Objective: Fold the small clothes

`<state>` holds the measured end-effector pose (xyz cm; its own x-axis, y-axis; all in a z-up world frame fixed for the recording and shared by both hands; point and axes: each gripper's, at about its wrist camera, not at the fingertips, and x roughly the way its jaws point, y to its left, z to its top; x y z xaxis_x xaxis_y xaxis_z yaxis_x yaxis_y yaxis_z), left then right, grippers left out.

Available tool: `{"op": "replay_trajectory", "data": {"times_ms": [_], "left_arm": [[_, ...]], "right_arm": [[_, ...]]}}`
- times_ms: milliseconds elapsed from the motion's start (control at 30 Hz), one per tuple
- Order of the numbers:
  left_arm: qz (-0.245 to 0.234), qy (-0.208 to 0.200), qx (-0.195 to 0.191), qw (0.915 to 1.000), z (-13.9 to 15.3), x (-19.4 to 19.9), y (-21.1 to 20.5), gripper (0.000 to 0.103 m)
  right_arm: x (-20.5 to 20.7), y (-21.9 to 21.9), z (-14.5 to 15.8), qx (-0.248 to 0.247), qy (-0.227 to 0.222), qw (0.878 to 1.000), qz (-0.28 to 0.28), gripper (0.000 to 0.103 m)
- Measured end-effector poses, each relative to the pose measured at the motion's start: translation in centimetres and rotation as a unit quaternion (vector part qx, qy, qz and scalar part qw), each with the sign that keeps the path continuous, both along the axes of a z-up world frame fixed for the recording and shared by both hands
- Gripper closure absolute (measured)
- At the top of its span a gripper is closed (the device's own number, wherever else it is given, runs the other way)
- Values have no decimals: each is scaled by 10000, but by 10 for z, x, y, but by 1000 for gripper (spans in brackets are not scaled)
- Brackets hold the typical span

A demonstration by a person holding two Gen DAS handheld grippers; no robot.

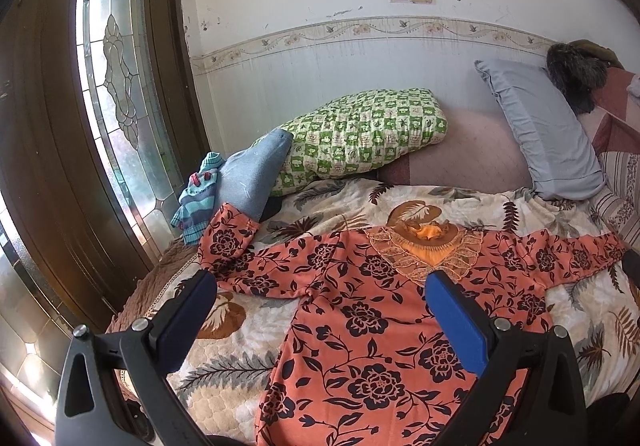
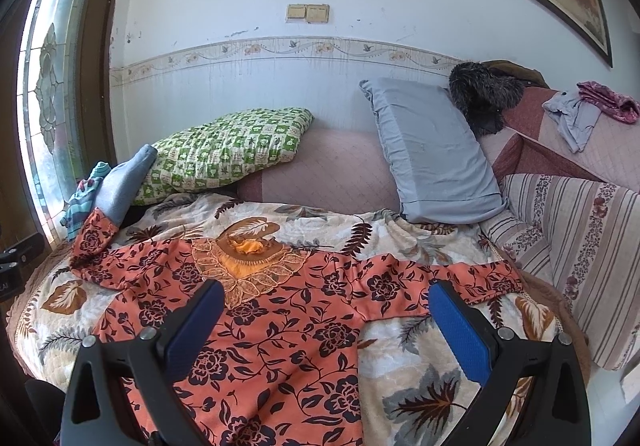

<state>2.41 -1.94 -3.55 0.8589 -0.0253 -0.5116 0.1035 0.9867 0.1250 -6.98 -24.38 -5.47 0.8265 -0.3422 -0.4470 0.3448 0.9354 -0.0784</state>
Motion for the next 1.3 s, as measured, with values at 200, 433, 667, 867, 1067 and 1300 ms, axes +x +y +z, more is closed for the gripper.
{"op": "replay_trajectory", "data": {"times_ms": [200,433,667,867,1067,1300], "left_arm": [[25,39,-2,10000,-5,7,1,0],[104,34,-44,9999,-6,11,6,0],[135,98,-48,9998,-11,17,8,0],[146,117,-39,9998,-13,19,9,0],[148,155,-17,9998,-15,25,6,0],[103,231,68,9997,-24,32,-4,0]], "right_arm": [[5,0,-2,7,30,10000,17,0],[18,2,-2,48,75,9999,73,0],[25,8,-1,30,84,9999,144,0],[28,9,-4,37,123,9998,163,0],[35,7,-9,57,164,9998,139,0],[40,-5,-16,124,239,9996,69,0]]}}
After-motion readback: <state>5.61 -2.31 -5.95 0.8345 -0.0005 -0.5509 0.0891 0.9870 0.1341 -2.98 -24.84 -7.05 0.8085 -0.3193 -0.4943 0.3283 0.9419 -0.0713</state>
